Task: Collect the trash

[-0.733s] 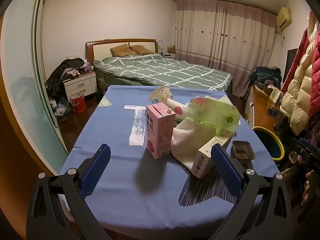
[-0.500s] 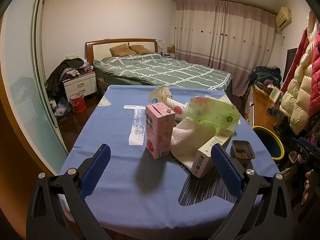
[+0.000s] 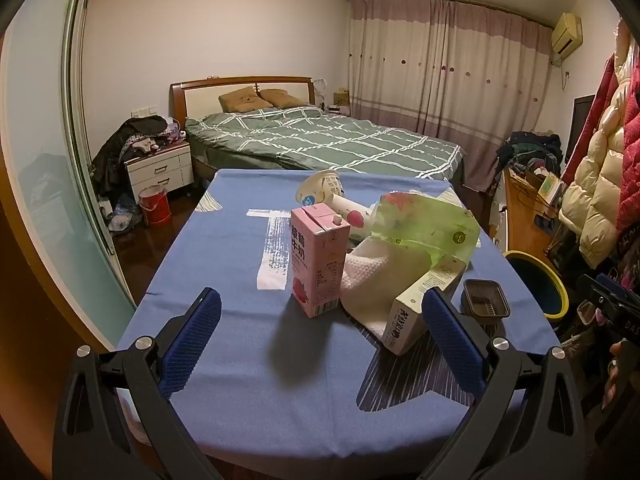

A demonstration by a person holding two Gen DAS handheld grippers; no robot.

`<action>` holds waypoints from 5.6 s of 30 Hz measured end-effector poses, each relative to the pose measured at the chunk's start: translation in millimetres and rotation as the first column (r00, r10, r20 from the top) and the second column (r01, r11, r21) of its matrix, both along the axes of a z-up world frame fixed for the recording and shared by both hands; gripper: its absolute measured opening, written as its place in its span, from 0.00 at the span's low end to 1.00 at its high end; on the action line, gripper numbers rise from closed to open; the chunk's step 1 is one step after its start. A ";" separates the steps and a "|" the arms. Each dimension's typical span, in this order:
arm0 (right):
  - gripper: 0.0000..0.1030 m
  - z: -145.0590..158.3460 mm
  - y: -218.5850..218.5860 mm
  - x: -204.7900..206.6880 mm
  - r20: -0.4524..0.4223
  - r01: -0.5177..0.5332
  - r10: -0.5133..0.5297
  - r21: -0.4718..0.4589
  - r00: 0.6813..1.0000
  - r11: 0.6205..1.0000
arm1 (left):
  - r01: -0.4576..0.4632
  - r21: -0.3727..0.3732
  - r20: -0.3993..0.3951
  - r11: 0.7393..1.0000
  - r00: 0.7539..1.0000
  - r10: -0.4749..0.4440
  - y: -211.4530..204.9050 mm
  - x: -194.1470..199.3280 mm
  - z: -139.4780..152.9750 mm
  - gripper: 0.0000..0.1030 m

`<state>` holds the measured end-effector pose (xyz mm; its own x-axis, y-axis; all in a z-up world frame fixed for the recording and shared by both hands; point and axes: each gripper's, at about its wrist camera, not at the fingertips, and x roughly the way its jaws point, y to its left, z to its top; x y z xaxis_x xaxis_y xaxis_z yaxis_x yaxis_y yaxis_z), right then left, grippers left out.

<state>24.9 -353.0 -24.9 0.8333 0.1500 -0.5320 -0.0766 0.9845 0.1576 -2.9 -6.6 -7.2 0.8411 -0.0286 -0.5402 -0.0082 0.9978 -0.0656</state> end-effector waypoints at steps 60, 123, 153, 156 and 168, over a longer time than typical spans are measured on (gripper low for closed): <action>0.05 -10.5 93.7 124.9 -0.029 -0.221 0.222 0.048 0.975 0.974 | 0.002 -0.040 -0.112 0.999 0.994 -0.006 29.9 57.2 -42.0 0.96; 0.48 -75.2 -100.0 165.2 -0.045 0.443 -0.445 -0.050 0.894 0.895 | -0.098 -0.063 -0.125 0.993 0.988 0.090 4.4 137.4 -63.2 0.82; 0.48 -73.5 -105.5 159.0 -0.046 0.415 -0.416 -0.033 0.908 0.909 | 0.120 -0.021 0.050 0.993 0.992 -0.118 -36.0 73.3 20.4 0.38; 0.48 -66.4 -120.4 148.9 -0.048 0.416 -0.416 -0.011 0.908 0.909 | 0.173 -0.023 0.054 0.985 0.984 -0.172 -54.9 75.5 26.4 0.38; 0.48 -73.0 -185.6 123.8 -0.073 0.481 -0.484 -0.046 0.872 0.875 | 0.463 -0.046 -0.028 0.885 0.885 -0.464 -201.5 114.6 10.7 0.38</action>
